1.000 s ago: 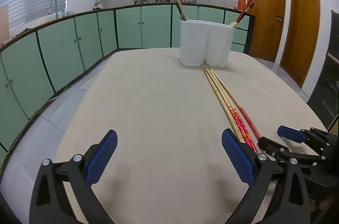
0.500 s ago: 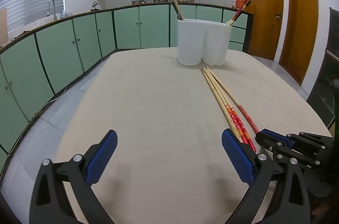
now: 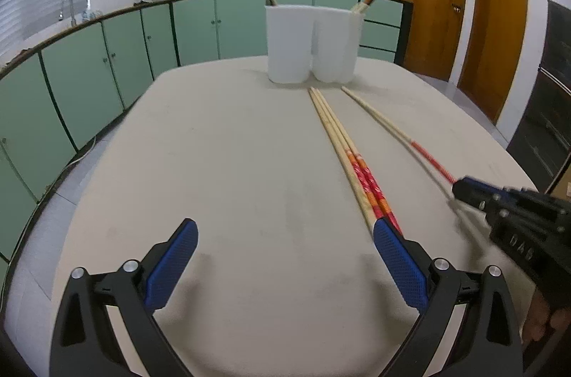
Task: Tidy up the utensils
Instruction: 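Close the right tool on a red-patterned chopstick, then grasp a plain wooden chopstick with the left tool while the right holds its chopstick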
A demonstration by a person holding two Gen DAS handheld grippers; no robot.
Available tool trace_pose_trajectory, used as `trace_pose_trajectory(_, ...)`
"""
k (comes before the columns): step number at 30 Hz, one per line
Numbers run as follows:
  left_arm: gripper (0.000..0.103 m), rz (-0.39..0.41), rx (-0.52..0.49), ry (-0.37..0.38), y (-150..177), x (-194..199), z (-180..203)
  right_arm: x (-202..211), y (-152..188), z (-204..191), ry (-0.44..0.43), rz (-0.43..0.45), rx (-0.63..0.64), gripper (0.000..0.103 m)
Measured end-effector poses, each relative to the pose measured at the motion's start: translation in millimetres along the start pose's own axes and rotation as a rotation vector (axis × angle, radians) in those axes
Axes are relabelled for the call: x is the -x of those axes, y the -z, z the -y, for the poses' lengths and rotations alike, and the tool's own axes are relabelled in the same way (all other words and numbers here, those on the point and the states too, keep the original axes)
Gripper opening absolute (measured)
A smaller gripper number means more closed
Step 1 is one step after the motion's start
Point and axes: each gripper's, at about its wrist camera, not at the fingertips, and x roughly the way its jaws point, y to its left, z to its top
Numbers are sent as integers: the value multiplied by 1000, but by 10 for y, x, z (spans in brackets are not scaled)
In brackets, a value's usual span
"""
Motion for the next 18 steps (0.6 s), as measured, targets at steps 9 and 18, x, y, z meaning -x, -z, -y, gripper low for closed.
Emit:
trace_pose_trajectory(9, 96, -68, -40, -4, 13, -133, 174, 30, -5, 85, -11, 22, -9, 5)
trace_pose_trajectory(18, 94, -124, 17, -25, 1, -220, 68, 43, 4, 97, -15, 25, -16, 5)
